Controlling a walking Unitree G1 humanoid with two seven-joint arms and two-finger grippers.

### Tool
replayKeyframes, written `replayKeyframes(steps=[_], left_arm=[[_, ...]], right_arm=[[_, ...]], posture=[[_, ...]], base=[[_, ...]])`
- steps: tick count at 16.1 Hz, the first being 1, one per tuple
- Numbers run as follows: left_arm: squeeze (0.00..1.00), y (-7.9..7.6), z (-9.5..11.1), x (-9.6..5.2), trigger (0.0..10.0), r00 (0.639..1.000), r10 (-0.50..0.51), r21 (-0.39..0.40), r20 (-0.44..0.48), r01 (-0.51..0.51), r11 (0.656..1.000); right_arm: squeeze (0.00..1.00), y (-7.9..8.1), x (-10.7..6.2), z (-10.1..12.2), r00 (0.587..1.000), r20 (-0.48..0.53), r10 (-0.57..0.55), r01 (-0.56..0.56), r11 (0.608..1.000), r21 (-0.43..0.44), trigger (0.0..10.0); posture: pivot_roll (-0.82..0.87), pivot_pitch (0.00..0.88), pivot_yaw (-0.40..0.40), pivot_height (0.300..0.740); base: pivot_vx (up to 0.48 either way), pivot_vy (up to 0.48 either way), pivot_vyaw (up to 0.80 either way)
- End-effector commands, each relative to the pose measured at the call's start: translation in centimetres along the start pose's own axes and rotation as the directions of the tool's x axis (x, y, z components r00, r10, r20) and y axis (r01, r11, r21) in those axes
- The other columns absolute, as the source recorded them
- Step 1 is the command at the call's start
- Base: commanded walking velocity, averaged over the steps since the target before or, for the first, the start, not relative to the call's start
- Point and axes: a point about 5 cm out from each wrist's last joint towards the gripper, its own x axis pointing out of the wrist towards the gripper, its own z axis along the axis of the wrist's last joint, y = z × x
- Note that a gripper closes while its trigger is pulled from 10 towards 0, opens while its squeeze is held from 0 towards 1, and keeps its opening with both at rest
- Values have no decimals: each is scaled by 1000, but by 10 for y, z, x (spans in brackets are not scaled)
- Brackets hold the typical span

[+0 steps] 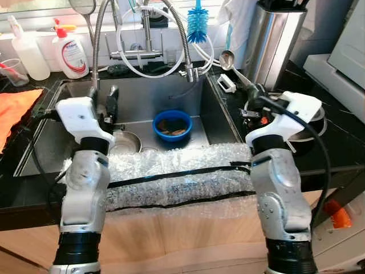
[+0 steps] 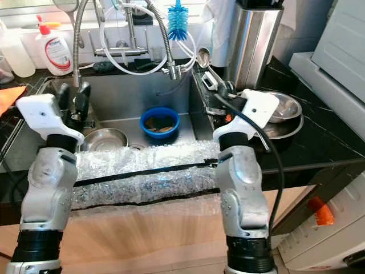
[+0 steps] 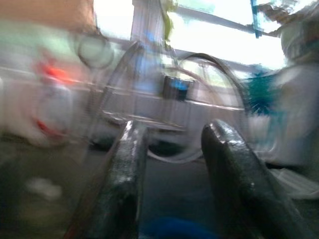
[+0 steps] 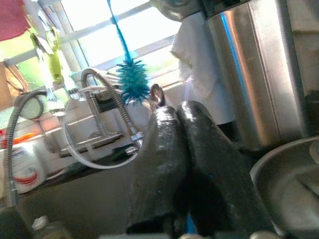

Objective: Kitchen organization

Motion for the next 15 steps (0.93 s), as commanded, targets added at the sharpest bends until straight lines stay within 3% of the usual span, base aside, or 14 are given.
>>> replayKeyframes(steps=[1, 3, 4, 6, 8, 12, 13, 14, 15], left_arm=[[0, -18, 10, 5, 10000, 991, -130, -135, 7, 130, 982], [0, -30, 4, -1, 10000, 967, -251, -278, -45, 229, 933], [0, -32, 2, -5, 10000, 947, -312, -299, -82, 275, 914], [0, -29, 1, -7, 10000, 934, -341, -296, -107, 297, 908], [0, -19, 5, -12, 10000, 908, -396, -416, -139, 310, 855], [0, -18, 4, -22, 10000, 881, -461, -616, -109, 304, 727], [0, -20, -2, -26, 10000, 872, -474, -637, -121, 298, 711], [0, -23, -5, -27, 10000, 865, -482, -633, -139, 297, 715], [0, -29, -7, -29, 10000, 856, -496, -636, -148, 301, 710]], right_arm=[[0, 10, 3, 8, 997, 36, 70, -72, 996, 60, 10000], [0, 13, 1, 5, 989, 12, 146, -146, 977, 152, 10000], [0, 9, -1, 5, 986, 2, 166, -163, 970, 178, 10000], [0, 5, -3, 7, 981, -2, 193, -188, 955, 228, 10000], [0, -5, -13, 12, 960, 29, 280, -267, 875, 404, 10000], [0, -19, -31, 12, 942, 79, 325, -305, 736, 605, 10000], [0, -19, -38, 5, 936, 73, 344, -305, 690, 656, 10000], [0, -19, -41, -1, 935, 53, 350, -290, 674, 679, 10000], [0, -16, -45, -8, 935, 53, 351, -269, 603, 751, 10000]], posture=[[-69, 0, 8, 740], [-71, 0, 11, 740], [-74, 0, 13, 740], [-73, 0, 15, 740], [-72, 0, 14, 740], [-69, 0, 17, 740], [-70, 0, 18, 740], [-70, 0, 19, 740], [-70, 0, 16, 740]], base=[[0, 0, 0], [0, 0, 0], [0, 0, 0], [0, 0, 0], [0, 0, 0], [0, 0, 0], [0, 0, 0], [0, 0, 0], [0, 0, 0]])
